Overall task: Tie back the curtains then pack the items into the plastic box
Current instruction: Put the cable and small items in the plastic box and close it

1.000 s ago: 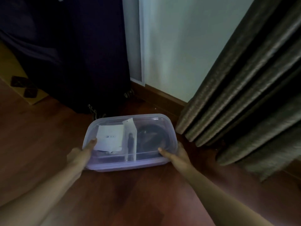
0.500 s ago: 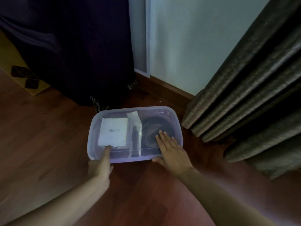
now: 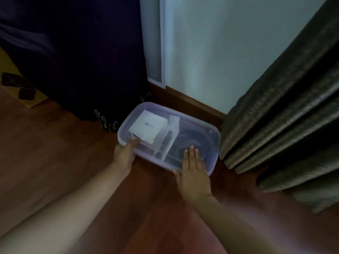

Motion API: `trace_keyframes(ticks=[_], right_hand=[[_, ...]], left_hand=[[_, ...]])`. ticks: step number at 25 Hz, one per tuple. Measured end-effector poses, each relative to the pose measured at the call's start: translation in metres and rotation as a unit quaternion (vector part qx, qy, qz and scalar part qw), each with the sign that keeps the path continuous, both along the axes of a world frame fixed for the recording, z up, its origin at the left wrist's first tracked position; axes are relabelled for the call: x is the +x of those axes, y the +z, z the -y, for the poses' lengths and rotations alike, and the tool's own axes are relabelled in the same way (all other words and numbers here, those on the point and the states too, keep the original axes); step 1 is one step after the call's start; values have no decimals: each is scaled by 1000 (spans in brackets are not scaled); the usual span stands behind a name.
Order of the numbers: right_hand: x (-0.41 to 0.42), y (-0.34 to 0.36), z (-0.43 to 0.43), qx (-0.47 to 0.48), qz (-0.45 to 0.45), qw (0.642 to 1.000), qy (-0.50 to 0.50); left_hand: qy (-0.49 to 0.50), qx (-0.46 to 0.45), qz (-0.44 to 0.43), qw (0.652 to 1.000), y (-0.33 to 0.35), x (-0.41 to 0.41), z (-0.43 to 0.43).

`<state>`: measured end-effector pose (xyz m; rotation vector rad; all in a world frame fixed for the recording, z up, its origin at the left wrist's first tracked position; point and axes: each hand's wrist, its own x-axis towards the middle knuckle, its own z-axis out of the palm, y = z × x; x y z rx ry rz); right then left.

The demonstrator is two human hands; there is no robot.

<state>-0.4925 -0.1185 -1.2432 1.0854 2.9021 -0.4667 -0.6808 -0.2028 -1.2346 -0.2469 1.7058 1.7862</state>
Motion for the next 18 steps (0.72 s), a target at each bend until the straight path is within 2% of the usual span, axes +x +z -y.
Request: trace_keyframes(ticks=[6, 15, 17, 18], right_hand=[[-22, -4, -49, -15, 33, 999, 21], [-45, -10, -45, 0, 42, 999, -23], [-46, -6, -45, -10, 53, 998, -28], [-44, -3, -44, -18, 55, 998, -27]], left_hand=[[-70, 3, -18, 997, -14, -29, -34], [-102, -16, -44, 994, -23, -50, -59], [-131, -69, -75, 986, -18, -48, -58], [-150, -123, -103, 976, -17, -44, -57]])
